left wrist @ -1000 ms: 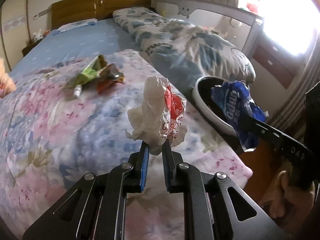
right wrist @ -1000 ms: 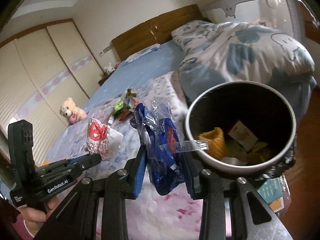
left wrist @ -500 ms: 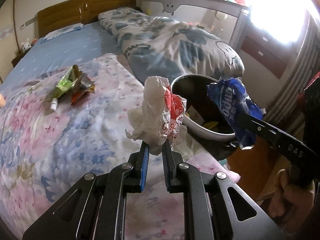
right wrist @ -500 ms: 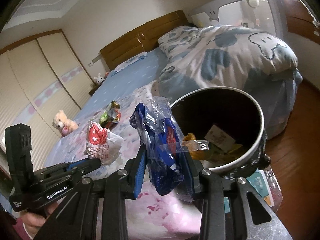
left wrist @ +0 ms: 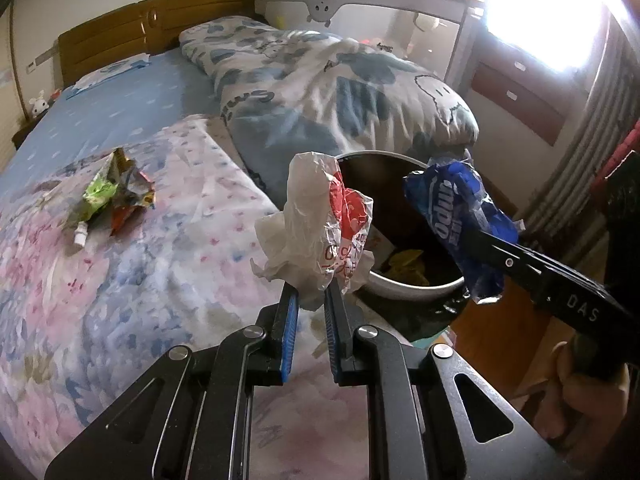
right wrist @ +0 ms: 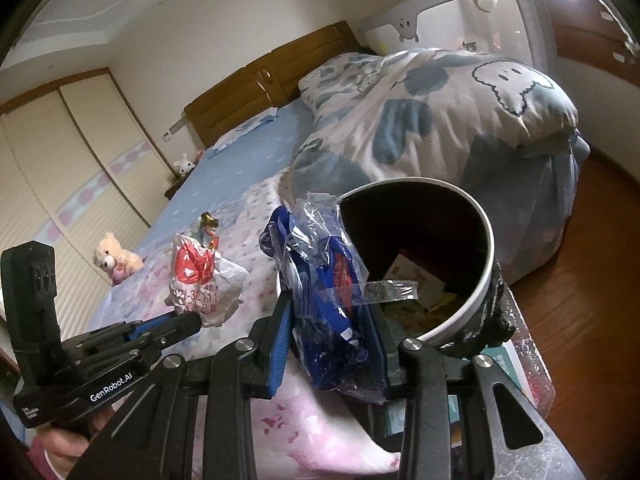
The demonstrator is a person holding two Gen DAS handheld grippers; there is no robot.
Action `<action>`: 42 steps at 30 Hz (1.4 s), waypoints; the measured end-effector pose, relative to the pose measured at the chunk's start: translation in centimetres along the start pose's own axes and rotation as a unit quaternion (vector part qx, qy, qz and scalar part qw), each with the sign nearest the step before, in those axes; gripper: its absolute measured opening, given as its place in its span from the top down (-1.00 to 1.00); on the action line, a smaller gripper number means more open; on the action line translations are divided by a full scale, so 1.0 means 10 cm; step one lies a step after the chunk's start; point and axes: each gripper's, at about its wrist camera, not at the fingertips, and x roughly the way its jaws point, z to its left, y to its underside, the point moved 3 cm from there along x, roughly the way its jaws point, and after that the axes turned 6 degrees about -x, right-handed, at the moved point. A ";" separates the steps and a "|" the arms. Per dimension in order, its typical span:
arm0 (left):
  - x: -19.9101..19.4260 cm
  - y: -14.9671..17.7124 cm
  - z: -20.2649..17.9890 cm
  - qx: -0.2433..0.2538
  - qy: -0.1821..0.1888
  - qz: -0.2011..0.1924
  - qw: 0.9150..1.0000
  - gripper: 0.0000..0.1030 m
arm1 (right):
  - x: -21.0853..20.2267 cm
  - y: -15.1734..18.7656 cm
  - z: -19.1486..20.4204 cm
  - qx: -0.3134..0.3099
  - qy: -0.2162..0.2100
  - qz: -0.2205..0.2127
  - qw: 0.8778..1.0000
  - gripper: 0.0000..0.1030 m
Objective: Collect trash
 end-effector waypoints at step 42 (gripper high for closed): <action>0.57 -0.35 -0.34 0.020 -0.003 0.025 0.999 0.76 | 0.29 -0.28 -0.43 0.028 0.018 0.030 0.999 0.33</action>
